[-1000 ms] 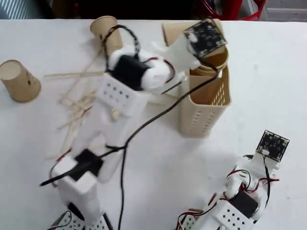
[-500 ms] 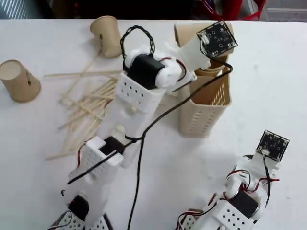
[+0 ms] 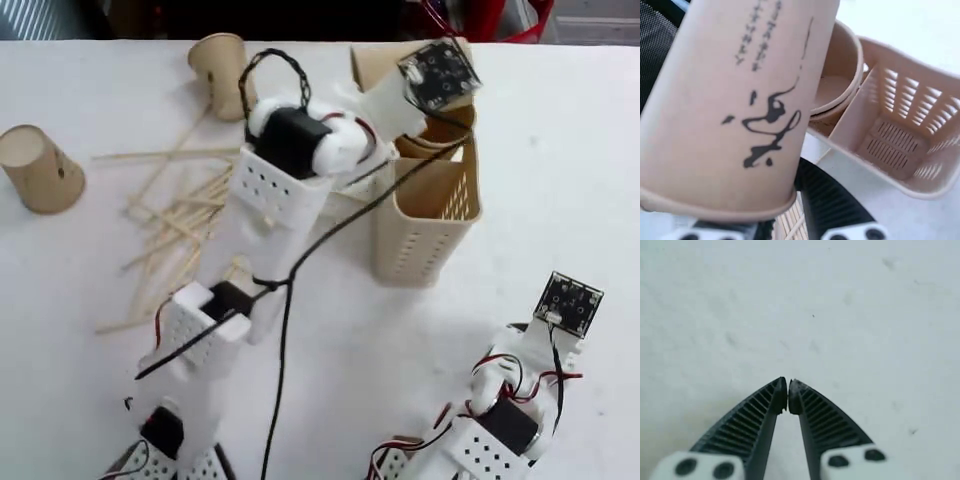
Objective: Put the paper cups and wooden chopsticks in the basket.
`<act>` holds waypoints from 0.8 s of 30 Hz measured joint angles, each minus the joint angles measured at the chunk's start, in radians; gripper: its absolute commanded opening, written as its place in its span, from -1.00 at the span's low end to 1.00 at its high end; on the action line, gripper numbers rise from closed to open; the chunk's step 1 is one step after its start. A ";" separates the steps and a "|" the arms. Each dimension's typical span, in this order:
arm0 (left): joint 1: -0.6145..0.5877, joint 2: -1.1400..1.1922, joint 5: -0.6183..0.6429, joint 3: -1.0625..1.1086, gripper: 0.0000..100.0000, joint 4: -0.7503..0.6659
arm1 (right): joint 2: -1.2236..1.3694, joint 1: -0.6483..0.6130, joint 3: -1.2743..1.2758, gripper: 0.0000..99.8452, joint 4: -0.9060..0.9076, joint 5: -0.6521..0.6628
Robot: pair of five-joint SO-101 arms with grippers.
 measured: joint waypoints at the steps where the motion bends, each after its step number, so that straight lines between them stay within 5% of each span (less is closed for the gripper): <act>1: -0.018 -0.023 0.000 0.035 -0.95 0.000 | 0.000 -0.002 0.000 -0.96 0.000 0.000; 10: -0.244 -0.517 -0.089 0.819 -0.95 0.000 | 0.000 -0.002 0.000 -0.96 0.000 0.000; 16: -0.499 -0.850 -0.445 1.327 -0.95 0.000 | 0.000 -0.002 0.000 -0.96 0.000 0.000; 21: -0.720 -1.017 -0.822 1.485 -0.95 -0.002 | 0.000 -0.002 0.000 -0.96 0.000 0.000; 24: -0.845 -1.088 -0.945 1.501 -0.95 -0.002 | 0.000 -0.002 0.000 -0.96 0.000 0.000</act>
